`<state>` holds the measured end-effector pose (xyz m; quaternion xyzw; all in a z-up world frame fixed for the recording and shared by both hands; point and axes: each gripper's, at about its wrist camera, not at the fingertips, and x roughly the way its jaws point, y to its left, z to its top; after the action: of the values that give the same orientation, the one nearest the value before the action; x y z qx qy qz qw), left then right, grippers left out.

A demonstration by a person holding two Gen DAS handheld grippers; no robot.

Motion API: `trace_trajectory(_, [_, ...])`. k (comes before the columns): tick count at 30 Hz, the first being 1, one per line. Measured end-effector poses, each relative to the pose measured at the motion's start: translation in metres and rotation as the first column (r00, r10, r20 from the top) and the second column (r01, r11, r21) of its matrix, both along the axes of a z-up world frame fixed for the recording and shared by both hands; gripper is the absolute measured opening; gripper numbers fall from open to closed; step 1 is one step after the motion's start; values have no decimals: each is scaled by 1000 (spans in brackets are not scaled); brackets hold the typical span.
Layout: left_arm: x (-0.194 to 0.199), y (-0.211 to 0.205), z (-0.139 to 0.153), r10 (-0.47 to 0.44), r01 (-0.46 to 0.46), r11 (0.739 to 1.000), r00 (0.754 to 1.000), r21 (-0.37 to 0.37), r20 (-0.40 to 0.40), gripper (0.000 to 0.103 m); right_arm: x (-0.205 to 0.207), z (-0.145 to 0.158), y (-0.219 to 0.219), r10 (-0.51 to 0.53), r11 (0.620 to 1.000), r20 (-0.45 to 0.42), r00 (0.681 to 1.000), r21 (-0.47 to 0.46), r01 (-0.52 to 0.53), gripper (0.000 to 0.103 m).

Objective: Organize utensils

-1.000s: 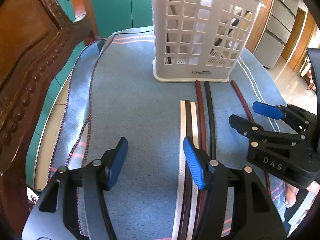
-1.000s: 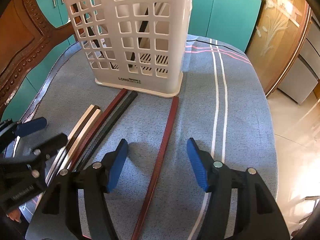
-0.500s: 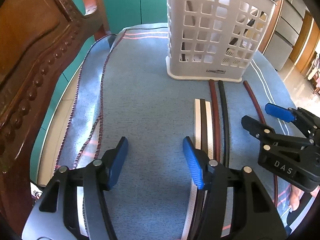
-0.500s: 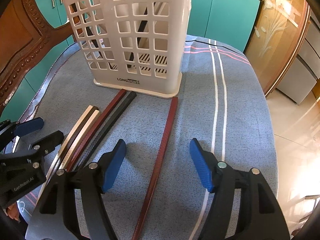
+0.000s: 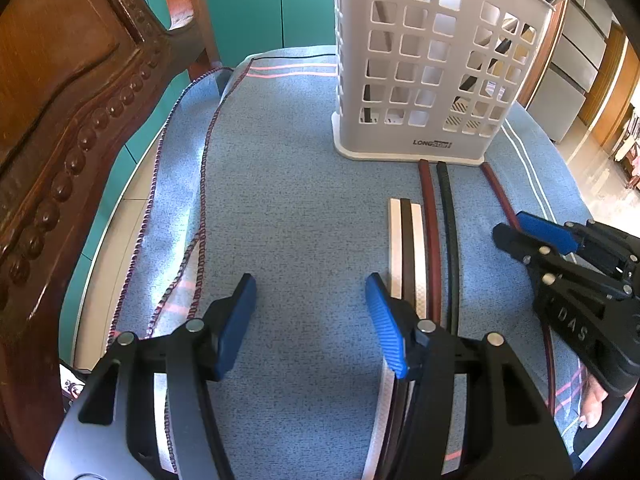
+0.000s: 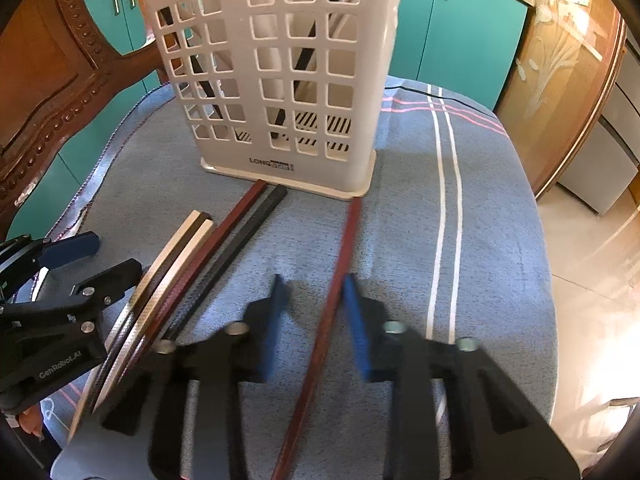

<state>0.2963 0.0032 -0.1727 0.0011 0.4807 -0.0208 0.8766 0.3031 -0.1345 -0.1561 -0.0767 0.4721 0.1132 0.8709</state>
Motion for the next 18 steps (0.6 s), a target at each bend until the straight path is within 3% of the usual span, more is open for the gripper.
trace_trajectory(1, [0, 2, 0, 1, -1, 1000, 1000, -5, 1, 58, 1, 0, -1, -4, 1000, 0, 1000, 1, 4, 10])
trace_trajectory(9, [6, 31, 5, 28, -31, 979, 999, -203, -17, 58, 7, 4, -17, -41, 996, -24, 999, 76, 43, 7])
trace_trajectory(15, [6, 18, 2, -34, 29, 977, 999, -210, -21, 58, 9, 5, -21, -44, 996, -26, 999, 74, 46, 7])
trace_trajectory(18, [3, 2, 1, -86, 82, 984, 996, -161, -13, 59, 9, 5, -21, -44, 996, -27, 999, 74, 46, 7])
